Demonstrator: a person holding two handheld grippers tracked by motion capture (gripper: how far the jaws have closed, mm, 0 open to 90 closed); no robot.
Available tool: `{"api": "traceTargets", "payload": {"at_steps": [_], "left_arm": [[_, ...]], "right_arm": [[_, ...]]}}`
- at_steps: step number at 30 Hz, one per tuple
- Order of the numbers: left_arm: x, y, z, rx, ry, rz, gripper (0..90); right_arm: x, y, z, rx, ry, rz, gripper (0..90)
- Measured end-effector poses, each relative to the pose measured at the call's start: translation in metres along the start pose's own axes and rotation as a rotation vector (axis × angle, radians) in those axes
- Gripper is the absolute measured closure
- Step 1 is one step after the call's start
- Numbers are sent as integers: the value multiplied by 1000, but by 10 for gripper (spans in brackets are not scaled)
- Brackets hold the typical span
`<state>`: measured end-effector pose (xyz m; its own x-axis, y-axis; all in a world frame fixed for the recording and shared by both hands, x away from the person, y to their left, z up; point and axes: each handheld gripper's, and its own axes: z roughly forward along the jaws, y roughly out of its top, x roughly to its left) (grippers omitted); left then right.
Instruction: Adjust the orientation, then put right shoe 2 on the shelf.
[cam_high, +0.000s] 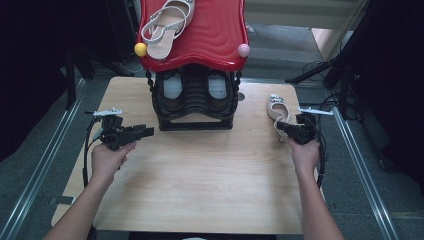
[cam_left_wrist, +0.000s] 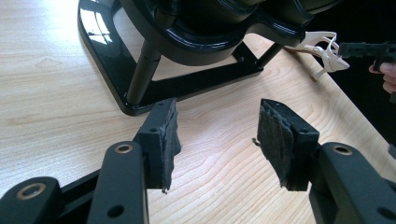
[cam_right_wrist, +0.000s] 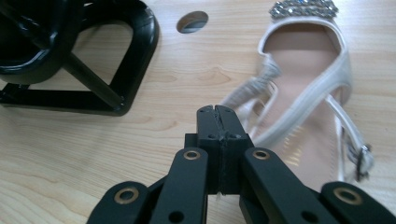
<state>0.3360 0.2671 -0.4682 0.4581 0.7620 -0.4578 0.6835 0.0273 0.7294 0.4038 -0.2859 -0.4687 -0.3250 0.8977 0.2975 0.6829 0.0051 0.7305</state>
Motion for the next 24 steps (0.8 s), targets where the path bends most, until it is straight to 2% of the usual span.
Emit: {"api": "traceTargets", "payload": {"at_steps": [7,14,16,24], "left_arm": [[-1,0,1,7,0,6,481],[-2,-1,4,19,0,13,481],[-3,-2,4,17,-1,13,481],[-2,-2,5,23,-3,16,481]], "right_arm": [[5,19,8,9,1,-24,841],[2,41,17,12,-25,-49,812],[1,45,19,-2,-37,-52,792],[-16,48,28,-22,-65,9,739]]}}
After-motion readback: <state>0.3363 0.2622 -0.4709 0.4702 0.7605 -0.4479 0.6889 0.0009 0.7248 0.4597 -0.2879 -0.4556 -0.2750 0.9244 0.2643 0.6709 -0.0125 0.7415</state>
